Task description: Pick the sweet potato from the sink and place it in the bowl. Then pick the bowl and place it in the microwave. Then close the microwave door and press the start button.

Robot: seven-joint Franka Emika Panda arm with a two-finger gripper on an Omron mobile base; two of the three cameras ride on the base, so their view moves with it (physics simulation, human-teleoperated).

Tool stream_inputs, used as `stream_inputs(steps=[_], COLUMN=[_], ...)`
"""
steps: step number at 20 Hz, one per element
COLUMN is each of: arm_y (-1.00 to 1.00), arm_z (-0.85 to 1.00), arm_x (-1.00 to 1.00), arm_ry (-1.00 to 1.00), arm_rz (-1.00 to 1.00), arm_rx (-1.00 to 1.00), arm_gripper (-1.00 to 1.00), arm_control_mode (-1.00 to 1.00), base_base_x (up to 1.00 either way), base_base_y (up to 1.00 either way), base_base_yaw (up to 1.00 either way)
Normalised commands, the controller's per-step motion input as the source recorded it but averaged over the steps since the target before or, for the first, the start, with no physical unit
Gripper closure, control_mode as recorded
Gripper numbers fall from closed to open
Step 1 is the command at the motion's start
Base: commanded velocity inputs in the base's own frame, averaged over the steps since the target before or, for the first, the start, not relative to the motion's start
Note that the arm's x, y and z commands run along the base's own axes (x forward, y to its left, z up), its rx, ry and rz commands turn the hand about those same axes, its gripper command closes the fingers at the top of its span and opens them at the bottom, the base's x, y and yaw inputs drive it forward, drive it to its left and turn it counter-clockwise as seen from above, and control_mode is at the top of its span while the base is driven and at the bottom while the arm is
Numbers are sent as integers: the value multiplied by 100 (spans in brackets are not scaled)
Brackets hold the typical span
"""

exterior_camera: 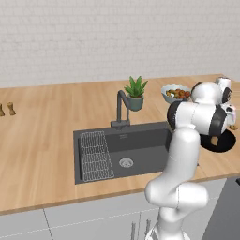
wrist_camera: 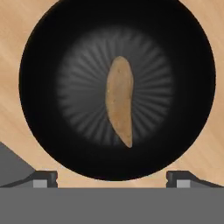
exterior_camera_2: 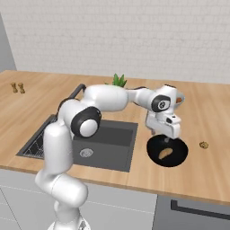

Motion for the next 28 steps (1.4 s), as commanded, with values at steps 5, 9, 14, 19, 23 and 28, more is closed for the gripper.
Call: stream_inputs(steps=[5, 9, 14, 19, 23, 28], arm_y=[64, 29, -1, -2, -1, -15], arm_z=[-23, -16, -22, -39, -39, -19], arm_x=[19, 14, 7, 19, 31, 14], arm_ry=[12, 6, 1, 0, 0, 0], arm_rz=[2, 4, 5, 9, 8, 5], arm_rx=[-2, -2, 0, 0, 0, 0], arm_gripper=[-100, -100, -100, -100, -100, -100], arm_control_mode=[-100, -100, -100, -100, -100, -100], base_base_x=[0, 0, 0, 0, 0, 0], base_base_y=[0, 0, 0, 0, 0, 0], base_base_yaw=[0, 0, 0, 0, 0, 0])
